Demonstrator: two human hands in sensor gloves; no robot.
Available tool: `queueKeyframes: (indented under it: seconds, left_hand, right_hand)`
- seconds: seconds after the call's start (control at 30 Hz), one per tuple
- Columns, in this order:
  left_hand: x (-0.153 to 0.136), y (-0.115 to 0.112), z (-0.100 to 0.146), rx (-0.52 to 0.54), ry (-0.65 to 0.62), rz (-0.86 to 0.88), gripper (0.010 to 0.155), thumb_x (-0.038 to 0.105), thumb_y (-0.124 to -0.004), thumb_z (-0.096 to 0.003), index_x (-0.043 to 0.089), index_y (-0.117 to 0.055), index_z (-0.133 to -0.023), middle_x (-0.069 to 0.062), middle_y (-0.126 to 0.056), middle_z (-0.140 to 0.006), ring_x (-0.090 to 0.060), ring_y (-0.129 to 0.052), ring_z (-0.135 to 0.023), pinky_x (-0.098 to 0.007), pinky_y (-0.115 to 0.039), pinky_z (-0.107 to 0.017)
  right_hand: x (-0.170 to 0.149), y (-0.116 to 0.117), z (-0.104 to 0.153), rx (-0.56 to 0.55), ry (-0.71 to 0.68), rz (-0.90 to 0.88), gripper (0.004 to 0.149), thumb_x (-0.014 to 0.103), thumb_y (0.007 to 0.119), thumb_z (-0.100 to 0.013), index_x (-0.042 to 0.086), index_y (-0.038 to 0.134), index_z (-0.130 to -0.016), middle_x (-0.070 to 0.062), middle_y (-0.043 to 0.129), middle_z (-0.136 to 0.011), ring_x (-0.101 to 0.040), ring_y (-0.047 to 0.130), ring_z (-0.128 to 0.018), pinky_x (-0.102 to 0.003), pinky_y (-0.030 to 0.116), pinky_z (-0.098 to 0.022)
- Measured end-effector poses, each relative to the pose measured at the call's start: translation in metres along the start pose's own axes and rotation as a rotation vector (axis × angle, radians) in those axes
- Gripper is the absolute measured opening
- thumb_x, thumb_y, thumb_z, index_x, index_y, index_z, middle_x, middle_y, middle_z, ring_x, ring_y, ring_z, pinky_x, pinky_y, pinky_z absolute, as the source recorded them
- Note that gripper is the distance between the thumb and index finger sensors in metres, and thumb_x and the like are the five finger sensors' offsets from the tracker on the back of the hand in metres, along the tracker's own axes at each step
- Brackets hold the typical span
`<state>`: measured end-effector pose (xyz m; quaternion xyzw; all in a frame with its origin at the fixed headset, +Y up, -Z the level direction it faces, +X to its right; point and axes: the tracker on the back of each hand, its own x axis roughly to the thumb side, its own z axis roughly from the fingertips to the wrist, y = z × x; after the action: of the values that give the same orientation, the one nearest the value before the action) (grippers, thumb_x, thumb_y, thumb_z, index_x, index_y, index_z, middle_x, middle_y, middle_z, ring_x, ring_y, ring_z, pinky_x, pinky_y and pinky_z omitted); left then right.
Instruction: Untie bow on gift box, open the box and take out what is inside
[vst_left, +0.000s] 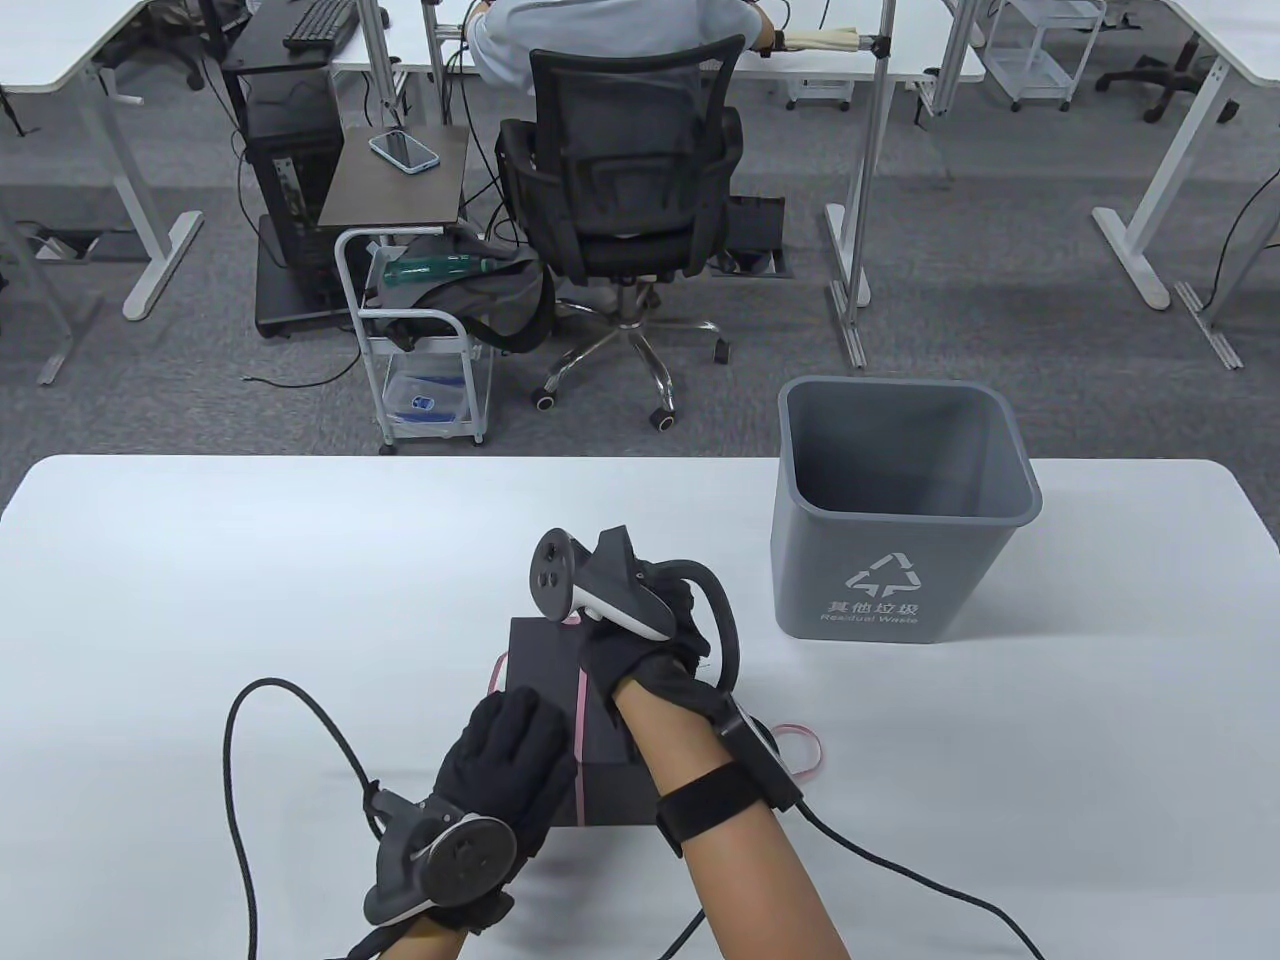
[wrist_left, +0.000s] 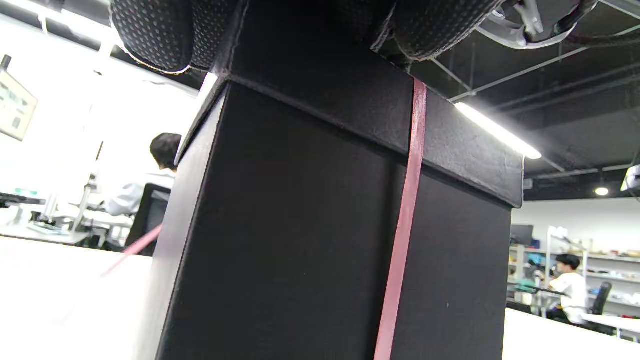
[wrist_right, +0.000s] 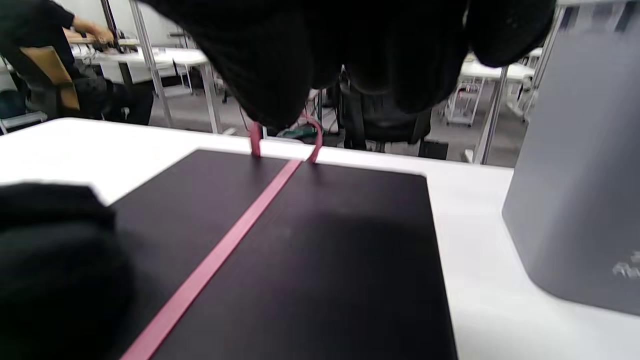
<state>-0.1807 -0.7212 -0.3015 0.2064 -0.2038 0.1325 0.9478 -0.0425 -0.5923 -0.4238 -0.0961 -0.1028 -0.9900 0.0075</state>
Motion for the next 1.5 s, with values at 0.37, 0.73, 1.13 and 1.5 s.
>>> queueKeyframes:
  seconds: [0.37,0.73,1.13,1.5]
  left_hand:
    - [-0.003,-0.001,0.000,0.009,0.006,0.042,0.053,0.046,-0.067,-0.0639,0.016,-0.073,-0.107,-0.018,-0.071,-0.115,-0.048,-0.067,-0.100,-0.048,-0.074,-0.070]
    - [-0.005,-0.002,0.000,-0.003,0.020,0.092,0.053,0.045,-0.065,-0.0640,0.015,-0.072,-0.107,-0.017,-0.068,-0.117,-0.048,-0.063,-0.102,-0.048,-0.072,-0.071]
    - [-0.005,-0.004,0.000,-0.016,0.026,0.101,0.055,0.046,-0.064,-0.0636,0.012,-0.074,-0.105,-0.018,-0.066,-0.117,-0.049,-0.061,-0.103,-0.051,-0.068,-0.073]
    - [-0.011,-0.016,-0.004,-0.112,0.044,0.184,0.059,0.050,-0.059,-0.0655,0.021,-0.055,-0.117,-0.019,-0.040,-0.128,-0.055,-0.038,-0.109,-0.061,-0.051,-0.077]
  right_hand:
    - [0.023,0.031,0.012,0.039,0.097,0.055,0.065,0.047,0.081,-0.059,0.006,0.069,-0.109,-0.024,0.071,-0.103,-0.040,0.089,-0.071,-0.059,0.072,-0.058]
    - [0.017,0.046,0.008,0.044,0.274,-0.167,0.064,0.033,0.085,-0.060,0.003,0.062,-0.111,-0.024,0.072,-0.098,-0.030,0.094,-0.061,-0.054,0.077,-0.051]
    - [0.048,0.056,0.000,-0.062,0.305,0.119,0.042,0.025,0.087,-0.058,0.000,0.082,-0.091,-0.019,0.090,-0.068,-0.017,0.100,-0.038,-0.045,0.085,-0.039]
    - [-0.016,0.067,0.006,-0.066,0.164,-0.436,0.045,0.035,0.077,-0.060,0.003,0.077,-0.091,-0.011,0.085,-0.064,-0.013,0.092,-0.036,-0.045,0.080,-0.040]
